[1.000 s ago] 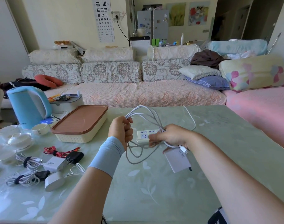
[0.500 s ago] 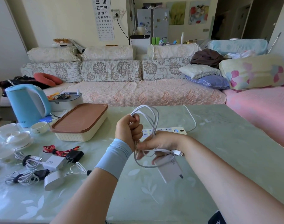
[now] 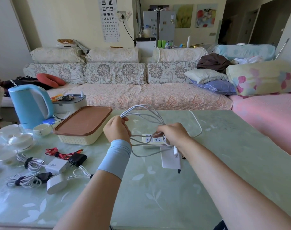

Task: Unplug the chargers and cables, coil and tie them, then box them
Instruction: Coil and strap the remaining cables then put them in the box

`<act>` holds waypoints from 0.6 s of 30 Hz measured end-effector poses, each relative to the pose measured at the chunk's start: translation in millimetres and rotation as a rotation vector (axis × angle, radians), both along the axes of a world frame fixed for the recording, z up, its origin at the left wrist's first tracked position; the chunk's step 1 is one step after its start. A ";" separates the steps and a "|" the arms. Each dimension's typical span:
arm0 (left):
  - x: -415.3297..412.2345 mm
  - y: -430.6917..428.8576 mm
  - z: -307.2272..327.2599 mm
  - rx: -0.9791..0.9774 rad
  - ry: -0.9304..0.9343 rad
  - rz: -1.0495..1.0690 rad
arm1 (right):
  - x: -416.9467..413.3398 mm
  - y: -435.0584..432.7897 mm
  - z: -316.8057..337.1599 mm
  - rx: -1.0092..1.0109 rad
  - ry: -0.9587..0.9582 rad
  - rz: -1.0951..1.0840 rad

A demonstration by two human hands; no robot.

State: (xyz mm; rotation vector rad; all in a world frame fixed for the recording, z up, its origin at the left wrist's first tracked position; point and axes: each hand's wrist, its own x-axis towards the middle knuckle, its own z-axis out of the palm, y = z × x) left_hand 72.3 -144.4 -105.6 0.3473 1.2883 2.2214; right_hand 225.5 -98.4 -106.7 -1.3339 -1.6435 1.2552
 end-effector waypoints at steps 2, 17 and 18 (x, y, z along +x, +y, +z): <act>-5.2 1.7 -3.6 0.038 0.046 0.101 | -0.7 -2.7 -1.6 -0.014 -0.178 0.047; 6.2 -12.0 0.8 -0.183 0.189 -0.674 | 18.3 1.0 -9.7 0.004 -0.174 0.614; 7.8 -11.8 2.0 -0.152 0.175 -0.664 | 16.5 -1.8 -9.2 0.015 -0.165 0.639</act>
